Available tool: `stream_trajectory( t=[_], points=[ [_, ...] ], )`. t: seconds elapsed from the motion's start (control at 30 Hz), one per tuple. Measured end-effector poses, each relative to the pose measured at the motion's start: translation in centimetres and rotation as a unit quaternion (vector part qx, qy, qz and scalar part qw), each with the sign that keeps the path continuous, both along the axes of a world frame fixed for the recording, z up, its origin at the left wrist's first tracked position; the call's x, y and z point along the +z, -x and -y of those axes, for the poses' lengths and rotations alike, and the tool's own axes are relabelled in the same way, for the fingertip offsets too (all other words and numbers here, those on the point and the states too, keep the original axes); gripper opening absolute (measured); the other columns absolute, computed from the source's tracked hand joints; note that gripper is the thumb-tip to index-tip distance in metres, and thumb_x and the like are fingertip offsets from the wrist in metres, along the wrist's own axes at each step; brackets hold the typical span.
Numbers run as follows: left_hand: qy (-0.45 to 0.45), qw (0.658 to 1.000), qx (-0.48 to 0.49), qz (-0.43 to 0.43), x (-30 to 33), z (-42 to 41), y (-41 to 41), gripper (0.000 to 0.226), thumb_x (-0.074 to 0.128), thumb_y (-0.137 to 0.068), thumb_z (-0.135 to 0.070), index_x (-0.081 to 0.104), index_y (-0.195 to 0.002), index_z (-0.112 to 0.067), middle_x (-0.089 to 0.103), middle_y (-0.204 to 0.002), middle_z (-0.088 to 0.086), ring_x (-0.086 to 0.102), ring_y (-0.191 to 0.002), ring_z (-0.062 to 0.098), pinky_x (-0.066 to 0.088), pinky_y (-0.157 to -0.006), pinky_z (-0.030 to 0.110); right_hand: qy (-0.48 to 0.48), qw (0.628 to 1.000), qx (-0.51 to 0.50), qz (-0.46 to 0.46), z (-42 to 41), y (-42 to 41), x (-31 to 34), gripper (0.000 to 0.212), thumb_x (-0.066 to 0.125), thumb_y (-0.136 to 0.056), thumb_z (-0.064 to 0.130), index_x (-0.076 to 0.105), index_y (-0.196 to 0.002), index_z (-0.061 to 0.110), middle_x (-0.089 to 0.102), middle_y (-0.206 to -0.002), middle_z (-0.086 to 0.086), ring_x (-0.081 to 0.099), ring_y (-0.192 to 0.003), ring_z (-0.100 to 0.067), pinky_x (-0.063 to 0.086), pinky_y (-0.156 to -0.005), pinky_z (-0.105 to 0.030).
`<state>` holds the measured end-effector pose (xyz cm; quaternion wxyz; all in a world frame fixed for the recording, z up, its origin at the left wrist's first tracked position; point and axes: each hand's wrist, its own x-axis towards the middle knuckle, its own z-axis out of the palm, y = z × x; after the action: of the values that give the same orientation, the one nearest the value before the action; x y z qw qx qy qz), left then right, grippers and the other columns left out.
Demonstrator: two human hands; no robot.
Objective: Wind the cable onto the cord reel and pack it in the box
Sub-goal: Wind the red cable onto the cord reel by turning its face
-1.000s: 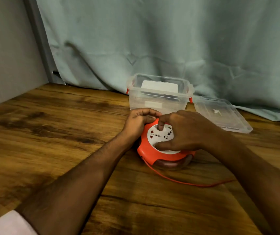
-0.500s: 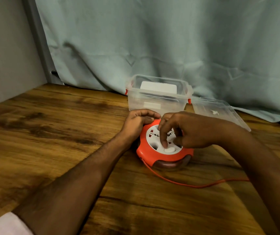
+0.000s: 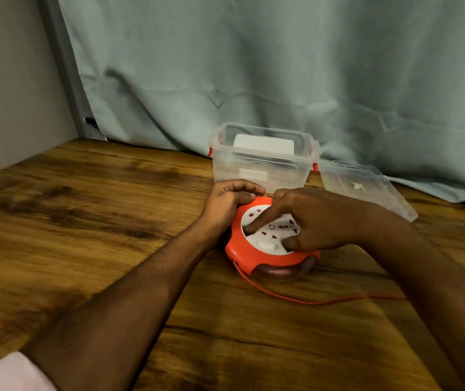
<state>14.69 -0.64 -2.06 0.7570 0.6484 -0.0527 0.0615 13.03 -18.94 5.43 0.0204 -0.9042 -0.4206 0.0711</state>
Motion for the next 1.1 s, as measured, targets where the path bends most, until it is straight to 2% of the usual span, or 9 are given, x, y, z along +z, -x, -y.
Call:
stream_trajectory(
  t=[0.1,0.23,0.37,0.53,0.67,0.77,0.9,1.0,1.1],
  points=[
    [0.009,1.0,0.0,-0.003,0.0,0.0,0.0,0.028,0.049,-0.085,0.014,0.068,-0.106,0.012,0.069,-0.099,0.026,0.065,-0.086,0.034,0.058,-0.076,0.034,0.008,1.0,-0.013,0.016,0.1,-0.1,0.1,0.065,0.072,-0.076,0.06,0.041,-0.131,0.076,0.06,-0.103,0.021,0.056,-0.092,0.003,0.053,-0.082,-0.036],
    [0.007,1.0,-0.009,-0.009,-0.1,0.1,0.0,0.029,0.049,-0.084,0.015,0.068,-0.106,0.012,0.069,-0.098,0.027,0.064,-0.088,0.035,0.057,-0.079,0.036,-0.014,0.998,-0.031,0.056,0.2,0.0,0.1,0.066,0.067,-0.063,0.076,0.049,-0.126,0.074,0.056,-0.075,0.02,0.052,-0.078,0.003,0.053,-0.073,-0.037],
    [-0.001,1.0,-0.01,-0.001,0.0,0.2,0.1,0.032,0.048,-0.083,0.017,0.066,-0.11,0.015,0.069,-0.101,0.028,0.066,-0.087,0.034,0.056,-0.083,0.037,-0.034,0.994,-0.062,0.08,-0.3,0.2,-0.2,0.069,0.066,-0.055,0.083,0.064,-0.12,0.061,0.046,-0.07,0.026,0.046,-0.073,0.002,0.052,-0.074,-0.038],
    [-0.009,1.0,-0.006,0.009,0.1,0.2,0.2,0.031,0.049,-0.084,0.015,0.067,-0.11,0.014,0.07,-0.099,0.024,0.068,-0.082,0.028,0.059,-0.075,0.032,-0.09,0.979,-0.171,0.066,-1.1,0.0,-1.5,0.076,0.069,-0.049,0.084,0.072,-0.111,0.04,0.056,-0.103,0.016,0.056,-0.089,-0.008,0.051,-0.067,-0.029],
    [-0.012,1.0,0.0,0.006,0.1,0.2,0.1,0.029,0.049,-0.085,0.015,0.068,-0.108,0.012,0.07,-0.098,0.022,0.068,-0.083,0.029,0.059,-0.074,0.032,-0.133,0.962,-0.238,0.024,-1.4,-0.1,-2.1,0.069,0.077,-0.05,0.079,0.068,-0.102,0.035,0.049,-0.091,0.019,0.055,-0.078,-0.003,0.047,-0.056,-0.026],
    [-0.015,1.0,0.006,0.01,0.0,0.1,0.0,0.029,0.049,-0.086,0.014,0.069,-0.106,0.011,0.071,-0.097,0.023,0.068,-0.084,0.03,0.059,-0.075,0.034,-0.093,0.976,-0.187,0.063,-1.0,-0.3,-1.5,0.059,0.069,-0.061,0.083,0.064,-0.099,0.039,0.051,-0.085,0.02,0.056,-0.08,-0.005,0.044,-0.058,-0.028],
    [-0.013,1.0,0.009,0.012,0.0,0.1,0.0,0.028,0.047,-0.084,0.016,0.07,-0.099,0.009,0.07,-0.089,0.024,0.066,-0.079,0.033,0.056,-0.079,0.039,-0.065,0.997,-0.046,0.024,0.0,-0.2,0.2,0.024,0.076,-0.081,0.04,0.061,-0.099,0.042,0.062,-0.097,0.017,0.06,-0.082,-0.002,0.049,-0.064,-0.028],
    [-0.02,1.0,0.014,0.011,0.0,0.1,0.0,0.03,0.047,-0.085,0.016,0.068,-0.105,0.013,0.069,-0.1,0.031,0.064,-0.09,0.038,0.053,-0.091,0.05,-0.036,0.998,-0.018,-0.052,0.4,0.0,0.8,0.052,0.071,-0.078,0.007,0.065,-0.103,0.052,0.054,-0.117,0.019,0.062,-0.081,-0.005,0.056,-0.073,-0.038],
    [-0.019,1.0,0.017,0.009,0.1,0.2,0.1,0.03,0.047,-0.085,0.015,0.068,-0.105,0.013,0.067,-0.109,0.037,0.064,-0.094,0.038,0.052,-0.095,0.053,-0.033,0.997,-0.025,-0.06,0.6,-0.3,0.6,0.057,0.071,-0.08,0.004,0.066,-0.104,0.056,0.055,-0.116,0.021,0.064,-0.081,-0.007,0.057,-0.075,-0.044]
  ],
)
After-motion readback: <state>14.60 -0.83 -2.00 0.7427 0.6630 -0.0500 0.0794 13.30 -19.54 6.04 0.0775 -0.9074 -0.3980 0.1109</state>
